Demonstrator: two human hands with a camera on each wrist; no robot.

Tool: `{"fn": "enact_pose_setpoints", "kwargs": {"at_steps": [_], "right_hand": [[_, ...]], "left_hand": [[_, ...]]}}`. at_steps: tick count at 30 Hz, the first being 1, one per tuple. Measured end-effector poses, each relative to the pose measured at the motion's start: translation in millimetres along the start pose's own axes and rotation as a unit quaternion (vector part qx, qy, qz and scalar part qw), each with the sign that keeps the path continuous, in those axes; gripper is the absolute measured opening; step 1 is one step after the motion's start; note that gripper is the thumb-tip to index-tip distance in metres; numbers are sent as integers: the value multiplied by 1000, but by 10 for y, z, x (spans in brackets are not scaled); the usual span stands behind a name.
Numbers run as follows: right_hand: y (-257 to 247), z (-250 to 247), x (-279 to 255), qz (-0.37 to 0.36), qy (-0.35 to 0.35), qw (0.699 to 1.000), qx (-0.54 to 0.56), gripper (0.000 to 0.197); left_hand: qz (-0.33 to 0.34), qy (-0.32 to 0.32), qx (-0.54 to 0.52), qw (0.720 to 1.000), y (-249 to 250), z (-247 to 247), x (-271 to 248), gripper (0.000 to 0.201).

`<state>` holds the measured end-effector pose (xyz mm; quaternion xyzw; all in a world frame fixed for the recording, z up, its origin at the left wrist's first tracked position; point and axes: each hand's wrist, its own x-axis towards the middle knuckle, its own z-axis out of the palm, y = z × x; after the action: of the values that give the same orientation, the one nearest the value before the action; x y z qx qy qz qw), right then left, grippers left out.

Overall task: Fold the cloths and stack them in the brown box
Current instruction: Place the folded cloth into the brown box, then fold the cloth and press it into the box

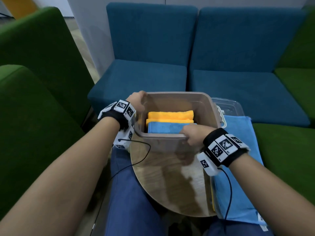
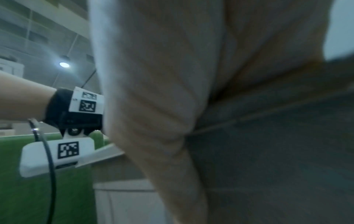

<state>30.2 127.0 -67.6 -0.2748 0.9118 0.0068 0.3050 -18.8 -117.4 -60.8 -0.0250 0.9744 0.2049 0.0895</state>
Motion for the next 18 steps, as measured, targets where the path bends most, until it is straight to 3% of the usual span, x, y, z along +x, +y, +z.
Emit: {"fn": "enact_pose_setpoints", "kwargs": {"at_steps": [7, 9, 12, 15, 18], "right_hand": [[-13, -107, 81, 49, 101, 993, -29, 11], [-31, -170, 154, 59, 115, 991, -32, 10], [-38, -233, 275, 73, 118, 990, -25, 9], [-34, -259, 352, 82, 131, 988, -23, 8], [-15, -280, 397, 88, 151, 984, -22, 7]], "left_hand": [[101, 54, 27, 993, 241, 294, -512, 25], [102, 59, 51, 992, 315, 458, -587, 29], [88, 163, 96, 978, 292, 715, -572, 51], [105, 287, 69, 950, 245, 838, -497, 44], [97, 285, 54, 952, 244, 814, -384, 43]]}}
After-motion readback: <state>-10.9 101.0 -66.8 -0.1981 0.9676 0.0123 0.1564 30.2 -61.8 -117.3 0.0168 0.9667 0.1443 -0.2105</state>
